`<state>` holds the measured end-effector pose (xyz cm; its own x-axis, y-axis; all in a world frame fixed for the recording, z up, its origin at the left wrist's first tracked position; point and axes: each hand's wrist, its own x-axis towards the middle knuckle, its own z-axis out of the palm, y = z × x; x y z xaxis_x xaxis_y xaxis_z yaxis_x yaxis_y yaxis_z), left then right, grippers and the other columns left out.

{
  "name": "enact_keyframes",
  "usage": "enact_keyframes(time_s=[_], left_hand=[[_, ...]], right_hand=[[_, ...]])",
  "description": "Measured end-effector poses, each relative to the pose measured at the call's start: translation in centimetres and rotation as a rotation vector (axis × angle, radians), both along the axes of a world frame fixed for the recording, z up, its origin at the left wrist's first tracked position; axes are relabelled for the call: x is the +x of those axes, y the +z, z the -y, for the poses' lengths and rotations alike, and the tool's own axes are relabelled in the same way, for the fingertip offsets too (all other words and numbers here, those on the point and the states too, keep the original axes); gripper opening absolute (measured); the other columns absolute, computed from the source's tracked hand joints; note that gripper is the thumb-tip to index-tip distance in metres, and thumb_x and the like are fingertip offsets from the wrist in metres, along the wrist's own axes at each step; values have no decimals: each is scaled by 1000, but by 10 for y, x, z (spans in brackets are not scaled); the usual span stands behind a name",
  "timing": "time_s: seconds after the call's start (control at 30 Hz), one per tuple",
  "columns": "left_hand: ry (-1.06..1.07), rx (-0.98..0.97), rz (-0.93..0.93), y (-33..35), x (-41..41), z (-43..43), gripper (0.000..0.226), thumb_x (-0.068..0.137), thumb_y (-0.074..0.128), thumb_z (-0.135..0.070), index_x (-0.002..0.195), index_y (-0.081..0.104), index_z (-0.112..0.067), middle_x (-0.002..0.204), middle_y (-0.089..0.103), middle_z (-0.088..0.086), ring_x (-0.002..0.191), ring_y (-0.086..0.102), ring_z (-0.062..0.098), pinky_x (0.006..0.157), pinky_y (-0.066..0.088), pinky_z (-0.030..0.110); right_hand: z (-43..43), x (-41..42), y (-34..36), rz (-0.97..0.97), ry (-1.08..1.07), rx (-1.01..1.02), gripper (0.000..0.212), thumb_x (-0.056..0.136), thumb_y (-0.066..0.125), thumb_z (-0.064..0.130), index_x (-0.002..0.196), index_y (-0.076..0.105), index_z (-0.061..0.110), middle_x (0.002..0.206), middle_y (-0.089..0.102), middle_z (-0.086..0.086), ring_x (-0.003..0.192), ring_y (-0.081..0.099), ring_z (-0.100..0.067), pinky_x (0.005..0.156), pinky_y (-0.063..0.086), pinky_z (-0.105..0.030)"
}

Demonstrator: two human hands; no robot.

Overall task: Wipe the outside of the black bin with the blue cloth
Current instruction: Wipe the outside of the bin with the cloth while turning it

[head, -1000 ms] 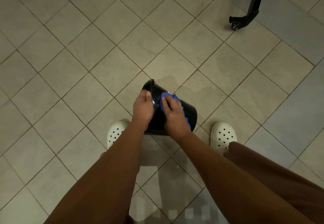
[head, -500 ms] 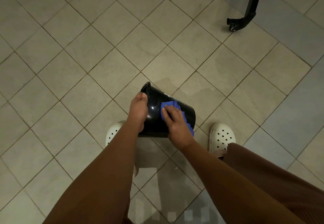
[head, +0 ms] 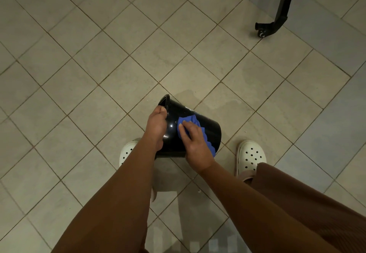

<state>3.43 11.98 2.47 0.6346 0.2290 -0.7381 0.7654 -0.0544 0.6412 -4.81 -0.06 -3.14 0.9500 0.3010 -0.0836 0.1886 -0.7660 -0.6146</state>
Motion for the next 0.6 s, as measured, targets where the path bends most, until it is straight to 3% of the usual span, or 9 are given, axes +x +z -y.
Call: enact_keyframes(time_s=[0.17,0.27,0.37,0.5,0.6], left_hand=[[-21,-65,-19,4,2,4,31,104,34,-18,79,51,-18,84,58,8,74,54,20,67,47,31],[-12,-92,-16,6,1,6,28,103,36,-16,79,50,-18,80,58,8,70,54,20,60,46,28],[-39,-78,-27,6,1,6,26,101,36,-19,80,52,-19,85,57,13,76,54,26,63,48,32],[-40,-57,-39,6,2,4,30,102,34,-20,80,55,-21,87,60,11,81,55,27,66,47,35],[-29,-74,-37,6,1,4,26,103,34,-17,85,53,-17,89,59,13,83,55,25,74,48,38]], right_hand=[[-7,23,8,20,-11,-1,78,71,71,-7,140,37,2,144,37,-19,135,34,-37,113,23,-44],[-11,37,14,-49,-179,67,72,79,57,-11,144,30,4,149,27,-17,139,24,-30,117,20,-36],[-9,30,12,-95,-315,27,77,82,56,-6,148,19,9,152,17,-12,140,19,-25,116,11,-28],[-9,15,11,-55,-241,65,76,77,63,-10,143,31,7,146,28,-16,135,31,-31,113,30,-42],[-10,14,9,-2,-99,79,72,74,64,-11,139,39,3,142,39,-19,133,35,-36,111,31,-48]])
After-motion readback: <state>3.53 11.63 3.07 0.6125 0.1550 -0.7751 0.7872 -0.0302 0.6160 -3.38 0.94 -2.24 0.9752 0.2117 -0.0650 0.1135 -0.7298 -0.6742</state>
